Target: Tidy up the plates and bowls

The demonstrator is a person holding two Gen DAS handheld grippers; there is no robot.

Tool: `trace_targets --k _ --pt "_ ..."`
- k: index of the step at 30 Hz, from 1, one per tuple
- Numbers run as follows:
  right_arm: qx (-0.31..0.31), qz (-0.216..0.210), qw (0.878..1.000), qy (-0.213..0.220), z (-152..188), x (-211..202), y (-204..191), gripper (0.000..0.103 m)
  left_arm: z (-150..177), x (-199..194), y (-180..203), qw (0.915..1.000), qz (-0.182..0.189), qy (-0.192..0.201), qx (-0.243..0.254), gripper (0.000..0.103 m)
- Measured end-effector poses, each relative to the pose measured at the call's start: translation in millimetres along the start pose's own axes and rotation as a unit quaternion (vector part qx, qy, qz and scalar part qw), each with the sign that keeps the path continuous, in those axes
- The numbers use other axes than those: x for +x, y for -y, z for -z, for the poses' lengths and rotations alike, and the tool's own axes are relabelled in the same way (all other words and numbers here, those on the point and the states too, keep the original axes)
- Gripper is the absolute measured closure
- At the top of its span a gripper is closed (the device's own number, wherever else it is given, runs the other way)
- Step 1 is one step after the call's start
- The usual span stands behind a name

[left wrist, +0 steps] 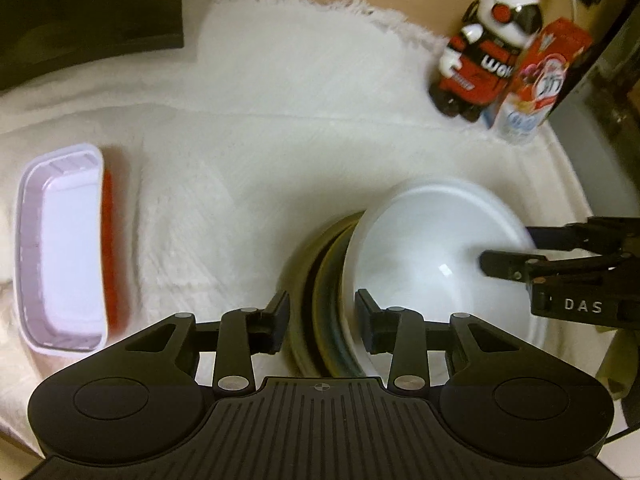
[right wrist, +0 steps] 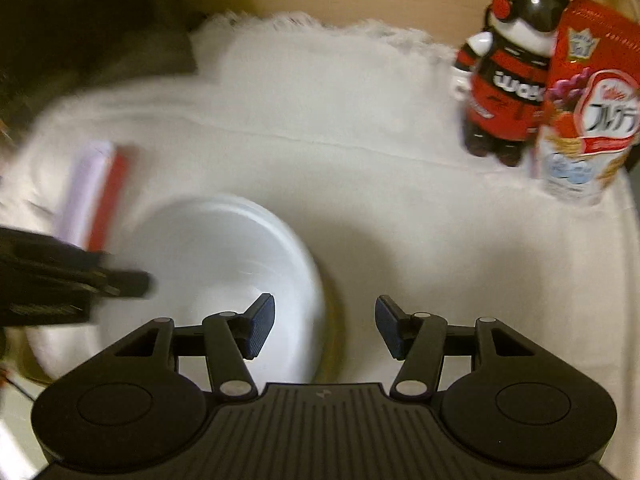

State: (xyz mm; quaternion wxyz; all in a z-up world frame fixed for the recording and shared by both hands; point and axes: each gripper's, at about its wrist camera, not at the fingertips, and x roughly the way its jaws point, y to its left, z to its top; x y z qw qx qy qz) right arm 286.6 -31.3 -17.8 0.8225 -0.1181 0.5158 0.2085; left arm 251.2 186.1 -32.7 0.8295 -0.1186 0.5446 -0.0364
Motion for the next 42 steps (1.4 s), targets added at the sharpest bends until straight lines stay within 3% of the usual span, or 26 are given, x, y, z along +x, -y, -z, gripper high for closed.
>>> trace_targets --k 2,7,12,17,20,23,27,35,42 --pt "-0.004 0.019 1.000 -0.008 5.8 7.1 2.8 0.045 1.6 0.0 -2.8 1.0000 0.005 0.000 -0.003 0.062" --pt "0.016 0.009 1.000 -0.011 5.5 5.3 12.3 0.044 0.5 -5.6 -7.2 0.9997 0.023 0.003 -0.011 0.066" --pt "0.013 0.006 0.999 0.029 -2.9 -22.8 1.4 0.044 -4.1 -32.6 -26.8 0.9956 0.076 0.037 -0.040 0.068" --pt "0.022 0.013 0.996 0.084 -16.1 -50.8 -14.8 0.043 -2.7 -60.9 -70.7 0.9879 0.090 0.091 -0.087 0.068" --pt "0.017 0.008 0.994 0.103 -22.4 -57.0 -35.7 0.042 3.8 -76.5 -114.0 0.9793 0.072 0.132 -0.135 0.068" --pt "0.004 -0.009 0.995 0.103 -29.3 -52.7 -63.2 0.041 12.3 -88.7 -163.5 0.9680 0.018 0.161 -0.192 0.068" --pt "-0.011 -0.043 0.995 0.092 -40.8 -39.0 -106.6 0.040 24.6 -89.1 -218.1 0.9576 -0.032 0.149 -0.244 0.068" --pt "-0.039 -0.077 0.995 0.055 -52.8 10.2 -195.2 0.039 38.4 -63.5 -246.0 0.9698 -0.061 0.099 -0.214 0.068" --pt "-0.033 -0.092 0.995 0.020 -44.7 47.3 -227.1 0.039 45.1 -54.8 -260.2 0.9768 -0.066 0.083 -0.186 0.068"
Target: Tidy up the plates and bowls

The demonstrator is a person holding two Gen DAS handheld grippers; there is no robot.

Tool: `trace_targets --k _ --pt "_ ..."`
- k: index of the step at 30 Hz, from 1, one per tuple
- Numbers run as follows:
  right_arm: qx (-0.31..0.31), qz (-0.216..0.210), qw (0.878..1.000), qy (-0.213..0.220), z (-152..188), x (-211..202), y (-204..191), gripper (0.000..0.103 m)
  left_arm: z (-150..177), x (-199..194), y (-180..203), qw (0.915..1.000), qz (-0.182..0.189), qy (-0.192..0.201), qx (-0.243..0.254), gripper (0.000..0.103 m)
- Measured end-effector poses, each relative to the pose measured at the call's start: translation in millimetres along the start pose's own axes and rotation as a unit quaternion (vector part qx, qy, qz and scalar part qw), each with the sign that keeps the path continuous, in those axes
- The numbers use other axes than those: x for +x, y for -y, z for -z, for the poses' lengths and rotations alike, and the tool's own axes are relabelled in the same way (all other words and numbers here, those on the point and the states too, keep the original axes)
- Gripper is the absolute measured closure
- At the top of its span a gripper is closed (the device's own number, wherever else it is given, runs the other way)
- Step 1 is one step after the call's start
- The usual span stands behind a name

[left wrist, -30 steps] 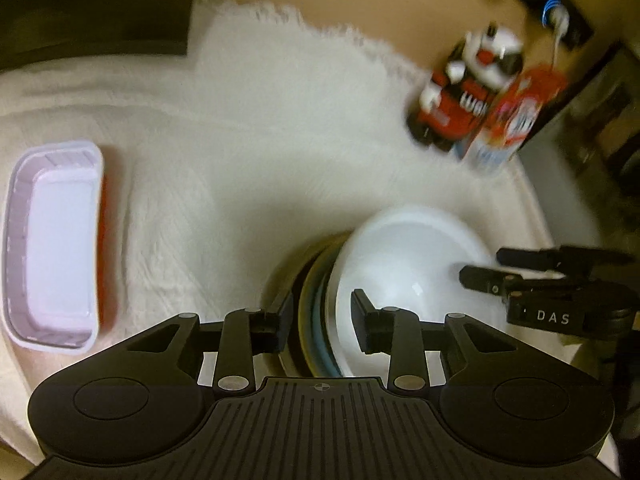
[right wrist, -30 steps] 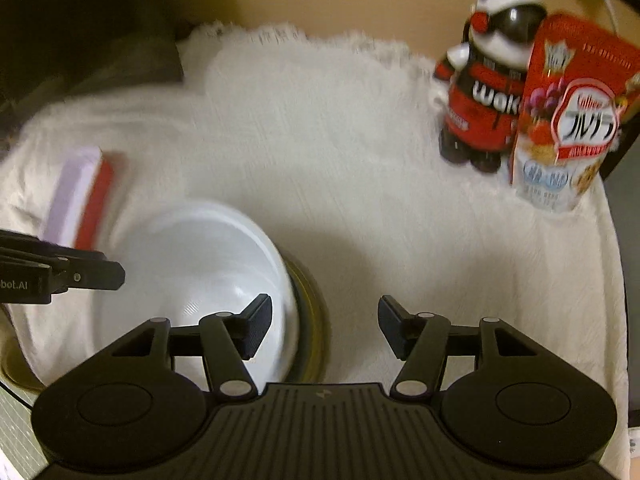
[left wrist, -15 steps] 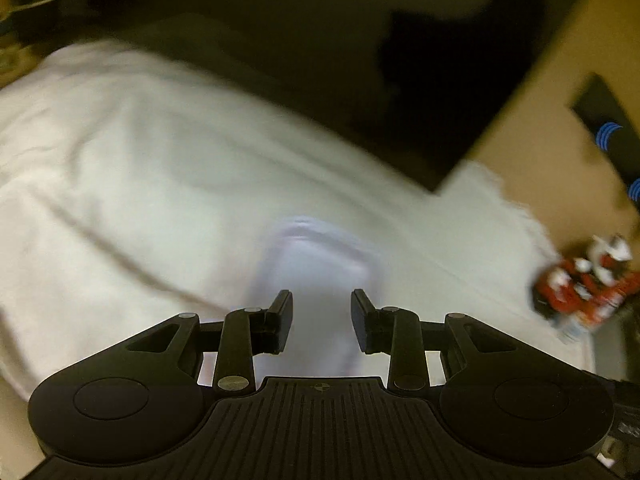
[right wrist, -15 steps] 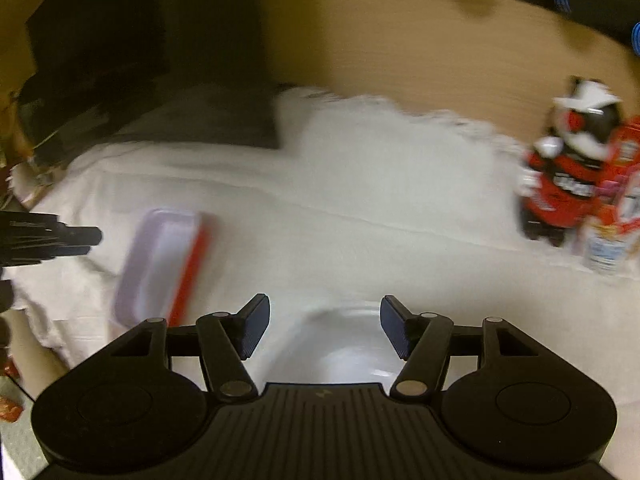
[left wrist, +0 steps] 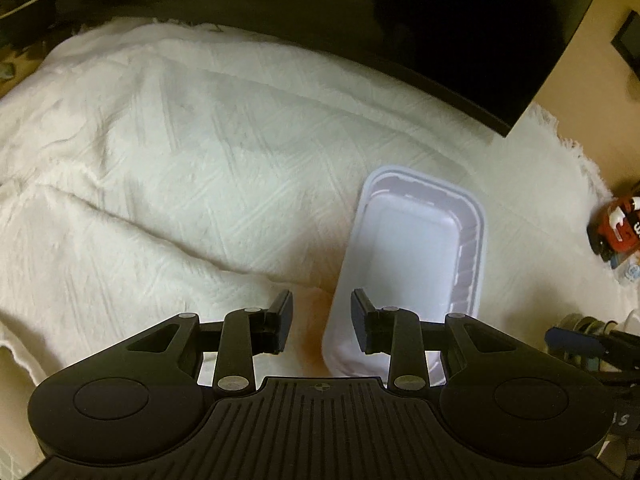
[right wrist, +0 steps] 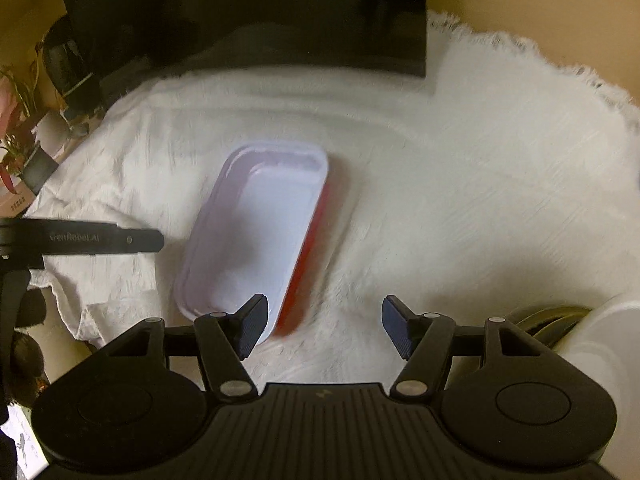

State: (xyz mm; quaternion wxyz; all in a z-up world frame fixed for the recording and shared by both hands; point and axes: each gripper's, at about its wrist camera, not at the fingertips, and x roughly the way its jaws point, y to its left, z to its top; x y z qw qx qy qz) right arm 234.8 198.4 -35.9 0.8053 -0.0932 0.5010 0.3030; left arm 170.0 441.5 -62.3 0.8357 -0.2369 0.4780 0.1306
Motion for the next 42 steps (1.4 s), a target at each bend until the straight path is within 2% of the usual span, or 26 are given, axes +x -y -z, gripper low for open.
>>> trace_targets --k 3,9,15,19,20,22,23,24,26,27,28,31,34,39,42 --pt "0.004 0.011 1.000 -0.009 3.1 8.4 -4.1 0.039 -0.4 6.1 -6.0 0.9999 0.007 -0.008 -0.004 0.068" --pt "0.003 0.065 0.998 -0.005 8.9 16.7 -11.3 0.039 -2.1 18.0 -14.3 0.9991 0.042 -0.007 -0.005 0.068" --pt "0.004 0.042 0.999 0.000 6.9 19.3 -16.6 0.039 -5.8 42.3 -21.4 0.9969 0.072 -0.020 -0.025 0.068" --pt "0.021 0.022 1.000 0.010 -2.4 28.1 -18.6 0.040 -6.7 55.6 -18.3 0.9968 0.072 -0.024 -0.023 0.068" --pt "0.022 0.017 1.000 0.011 -5.7 33.6 -20.3 0.042 -6.3 58.8 -17.2 0.9968 0.072 -0.026 -0.024 0.068" --pt "0.023 0.009 1.000 0.003 -11.5 49.6 -24.1 0.059 -5.5 65.4 -15.0 0.9966 0.070 -0.033 -0.027 0.068" --pt "0.026 0.006 1.000 -0.007 -13.5 59.6 -25.7 0.065 -4.9 68.9 -13.9 0.9965 0.069 -0.037 -0.029 0.068" --pt "0.027 0.000 0.999 -0.018 -14.3 67.5 -27.2 0.076 -4.6 71.4 -13.3 0.9965 0.067 -0.040 -0.029 0.068" --pt "0.024 -0.008 0.999 -0.032 -13.7 75.9 -32.9 0.081 -3.3 68.7 -9.5 0.9968 0.065 -0.038 -0.028 0.077" --pt "0.021 -0.008 0.999 -0.031 -13.1 74.1 -35.6 0.081 -2.7 63.9 -7.3 0.9971 0.062 -0.036 -0.027 0.078" --pt "0.014 -0.004 1.000 -0.025 -11.8 69.4 -38.4 0.081 -2.6 57.7 -5.8 0.9969 0.064 -0.036 -0.029 0.078" --pt "-0.005 0.003 1.000 0.006 -12.7 39.4 -37.9 0.081 -4.3 28.3 -2.4 0.9920 0.110 -0.025 -0.056 0.078" --pt "0.007 -0.026 0.999 0.024 -13.6 -4.7 -19.4 0.080 -8.2 -6.1 20.5 0.9896 0.134 -0.002 -0.050 0.078" --pt "-0.014 0.000 0.996 0.084 -1.1 -86.7 21.0 0.080 -8.1 -53.4 100.4 0.9839 0.175 0.031 0.022 0.078" --pt "-0.004 0.021 0.994 0.109 12.8 -131.8 56.9 0.080 1.1 -66.0 154.9 0.9763 0.205 0.028 0.063 0.078"
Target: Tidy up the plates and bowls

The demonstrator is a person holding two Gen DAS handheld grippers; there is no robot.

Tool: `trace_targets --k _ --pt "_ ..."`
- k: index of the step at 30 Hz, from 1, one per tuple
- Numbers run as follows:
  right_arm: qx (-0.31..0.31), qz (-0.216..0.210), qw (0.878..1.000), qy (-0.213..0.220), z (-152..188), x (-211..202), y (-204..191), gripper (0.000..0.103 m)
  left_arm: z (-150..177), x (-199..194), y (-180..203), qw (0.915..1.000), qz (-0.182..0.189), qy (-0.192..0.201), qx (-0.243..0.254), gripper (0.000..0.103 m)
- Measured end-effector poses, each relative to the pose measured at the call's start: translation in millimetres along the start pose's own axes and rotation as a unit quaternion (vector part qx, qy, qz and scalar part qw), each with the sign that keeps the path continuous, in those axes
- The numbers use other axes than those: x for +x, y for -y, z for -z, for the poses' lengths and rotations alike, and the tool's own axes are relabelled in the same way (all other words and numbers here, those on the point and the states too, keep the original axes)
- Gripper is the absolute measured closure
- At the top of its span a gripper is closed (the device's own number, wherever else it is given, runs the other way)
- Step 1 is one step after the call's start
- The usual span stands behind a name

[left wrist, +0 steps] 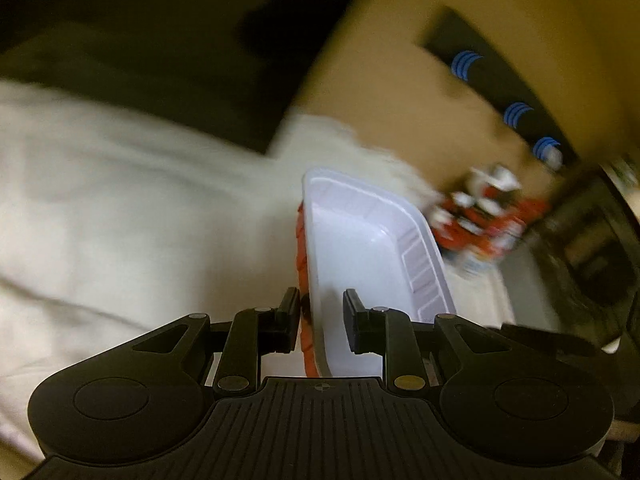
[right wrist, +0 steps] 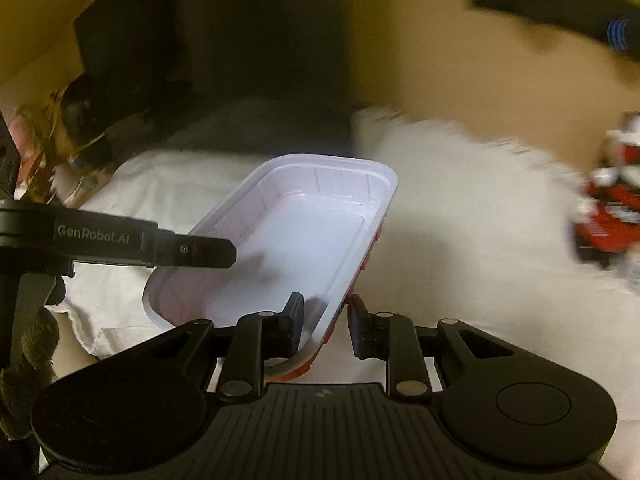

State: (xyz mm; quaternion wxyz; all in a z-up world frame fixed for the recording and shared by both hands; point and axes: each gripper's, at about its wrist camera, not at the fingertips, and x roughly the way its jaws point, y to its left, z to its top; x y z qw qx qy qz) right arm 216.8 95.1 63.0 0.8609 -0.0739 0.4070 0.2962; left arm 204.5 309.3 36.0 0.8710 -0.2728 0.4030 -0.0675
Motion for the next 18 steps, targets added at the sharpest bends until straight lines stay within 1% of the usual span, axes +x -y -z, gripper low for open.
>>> trace_targets --k 2,4,6,8,10,13,16,18 --pt "0.006 0.018 1.000 0.013 7.1 -26.8 24.6 0.079 5.3 9.4 26.9 0.9996 0.020 -0.015 0.015 0.078" --pt "0.009 0.036 0.999 0.022 17.0 -47.4 46.3 0.079 12.9 24.5 51.2 0.9982 0.035 -0.042 0.025 0.078" --pt "0.021 0.045 0.999 0.023 27.7 -59.2 64.8 0.078 21.5 40.0 70.6 0.9961 0.037 -0.072 0.035 0.078" --pt "0.033 0.047 0.998 0.021 42.6 -66.3 79.0 0.078 32.8 52.4 83.8 0.9934 0.031 -0.100 0.047 0.078" --pt "0.043 0.046 0.998 0.020 54.0 -66.8 91.6 0.078 44.0 63.2 90.8 0.9904 0.027 -0.124 0.054 0.078" --pt "0.068 0.033 0.997 0.006 66.3 -60.9 110.4 0.078 54.7 72.9 91.9 0.9872 0.017 -0.152 0.046 0.078" --pt "0.077 0.012 0.997 -0.012 81.0 -55.5 117.1 0.078 62.4 74.5 91.2 0.9865 -0.002 -0.159 0.040 0.078" --pt "0.070 -0.001 0.997 -0.022 86.5 -51.2 116.8 0.077 63.5 69.7 88.1 0.9876 -0.007 -0.153 0.035 0.078"
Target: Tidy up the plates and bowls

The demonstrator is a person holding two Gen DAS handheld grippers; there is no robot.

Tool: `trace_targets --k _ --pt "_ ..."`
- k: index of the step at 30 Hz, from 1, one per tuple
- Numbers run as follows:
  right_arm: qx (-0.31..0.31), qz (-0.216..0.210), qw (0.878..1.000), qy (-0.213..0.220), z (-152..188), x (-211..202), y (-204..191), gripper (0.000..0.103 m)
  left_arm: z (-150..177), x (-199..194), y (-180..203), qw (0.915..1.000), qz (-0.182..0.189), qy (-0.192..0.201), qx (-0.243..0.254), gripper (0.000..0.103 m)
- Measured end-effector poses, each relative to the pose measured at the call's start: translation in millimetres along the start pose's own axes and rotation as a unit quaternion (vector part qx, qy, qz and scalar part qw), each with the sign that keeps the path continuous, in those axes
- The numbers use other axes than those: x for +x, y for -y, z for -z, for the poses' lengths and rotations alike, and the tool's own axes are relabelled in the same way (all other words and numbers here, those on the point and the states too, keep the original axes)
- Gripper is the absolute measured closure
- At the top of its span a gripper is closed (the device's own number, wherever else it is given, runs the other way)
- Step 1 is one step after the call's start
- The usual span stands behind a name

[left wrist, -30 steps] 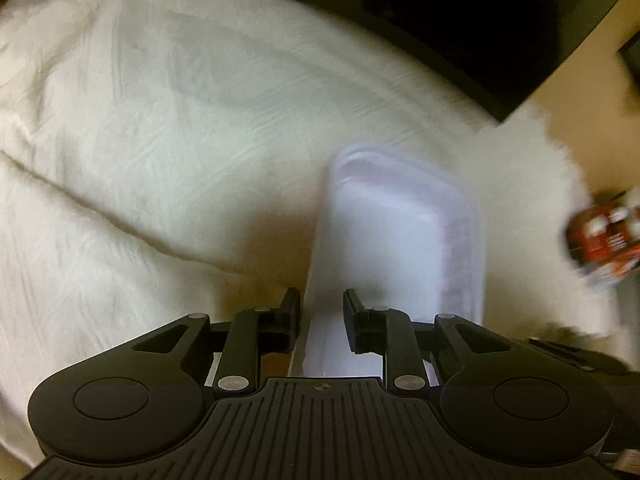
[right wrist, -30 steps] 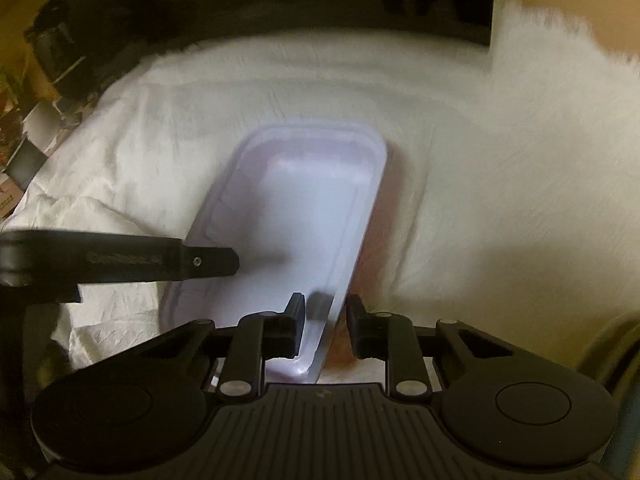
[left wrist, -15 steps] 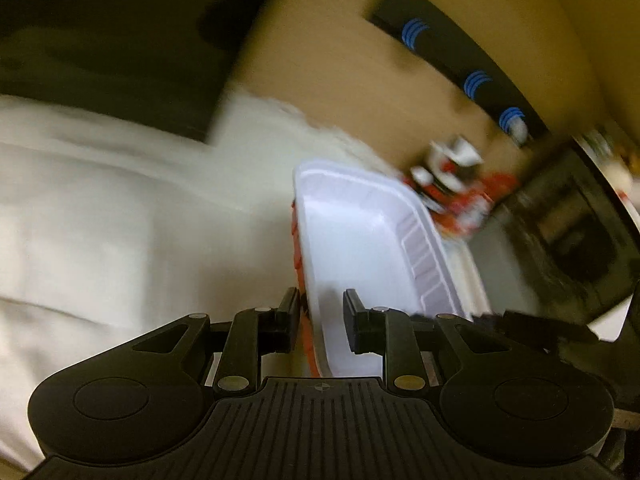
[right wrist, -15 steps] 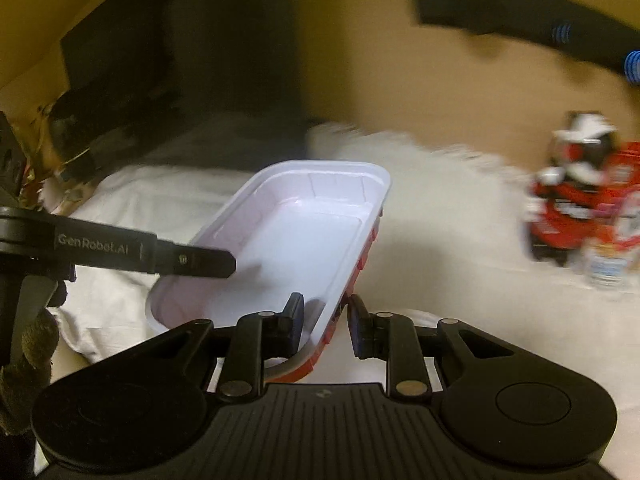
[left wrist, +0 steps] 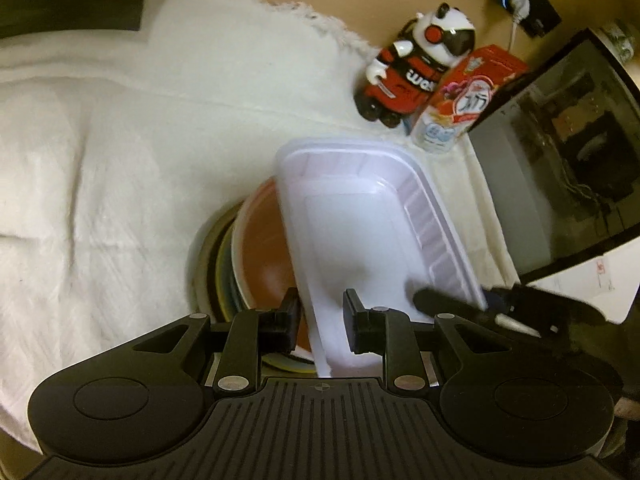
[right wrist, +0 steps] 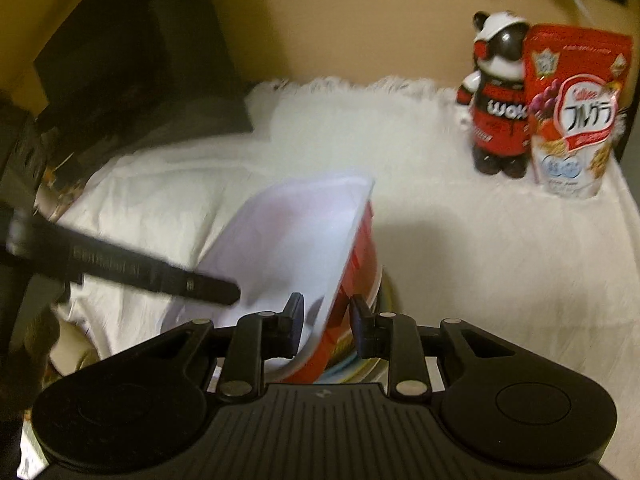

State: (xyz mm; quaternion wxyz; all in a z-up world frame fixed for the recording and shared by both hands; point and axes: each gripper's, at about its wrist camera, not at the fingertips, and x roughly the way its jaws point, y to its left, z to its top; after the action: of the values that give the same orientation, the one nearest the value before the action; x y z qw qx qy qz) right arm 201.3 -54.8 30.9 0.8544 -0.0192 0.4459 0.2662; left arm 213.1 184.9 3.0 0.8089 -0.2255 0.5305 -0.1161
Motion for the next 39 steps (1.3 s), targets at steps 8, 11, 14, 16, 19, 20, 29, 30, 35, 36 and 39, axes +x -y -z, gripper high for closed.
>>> trace_targets --k 8,11,14,16,19,20,29,30,35,36,39 --pt "-0.015 -0.016 1.000 -0.013 -2.3 15.0 -0.5 0.077 -6.7 -2.2 -7.8 0.9996 -0.008 0.019 -0.021 0.079" --pt "-0.026 -0.021 0.999 -0.019 -2.7 20.0 -3.2 0.077 -9.1 -1.7 -11.6 0.9994 -0.011 0.021 -0.025 0.080" --pt "-0.026 -0.024 0.999 -0.025 -2.2 25.7 -2.0 0.077 -10.5 3.2 -16.1 0.9995 -0.014 0.016 -0.025 0.080" --pt "-0.033 -0.023 0.999 -0.023 -3.0 29.2 -1.8 0.077 -10.9 8.8 -17.3 0.9995 -0.017 0.011 -0.023 0.081" --pt "-0.047 -0.017 0.999 -0.020 -3.6 32.2 -5.7 0.076 -9.4 12.9 -15.2 0.9998 -0.016 0.009 -0.012 0.080" --pt "-0.053 -0.012 0.998 -0.017 -2.7 32.0 -7.6 0.076 -9.5 12.7 -13.4 0.9997 -0.020 0.010 -0.005 0.080" --pt "-0.034 -0.024 0.999 -0.014 -8.7 24.1 -1.8 0.075 -15.6 -3.1 -17.4 0.9998 -0.007 0.018 -0.003 0.080" --pt "-0.030 -0.028 0.999 -0.012 -10.4 22.3 -0.7 0.073 -17.1 -5.4 -18.4 0.9998 -0.005 0.020 -0.005 0.080" --pt "-0.023 -0.026 0.999 0.005 -20.0 15.6 1.8 0.069 -23.4 -7.2 -20.0 0.9996 -0.006 0.025 -0.010 0.080" --pt "-0.022 -0.023 0.999 0.008 -22.1 15.7 2.2 0.066 -24.1 -6.2 -19.6 0.9996 -0.005 0.024 -0.011 0.080" --pt "-0.010 -0.018 1.000 0.010 -28.6 21.0 4.9 0.064 -25.7 -0.3 -18.1 0.9997 -0.005 0.020 -0.013 0.081"
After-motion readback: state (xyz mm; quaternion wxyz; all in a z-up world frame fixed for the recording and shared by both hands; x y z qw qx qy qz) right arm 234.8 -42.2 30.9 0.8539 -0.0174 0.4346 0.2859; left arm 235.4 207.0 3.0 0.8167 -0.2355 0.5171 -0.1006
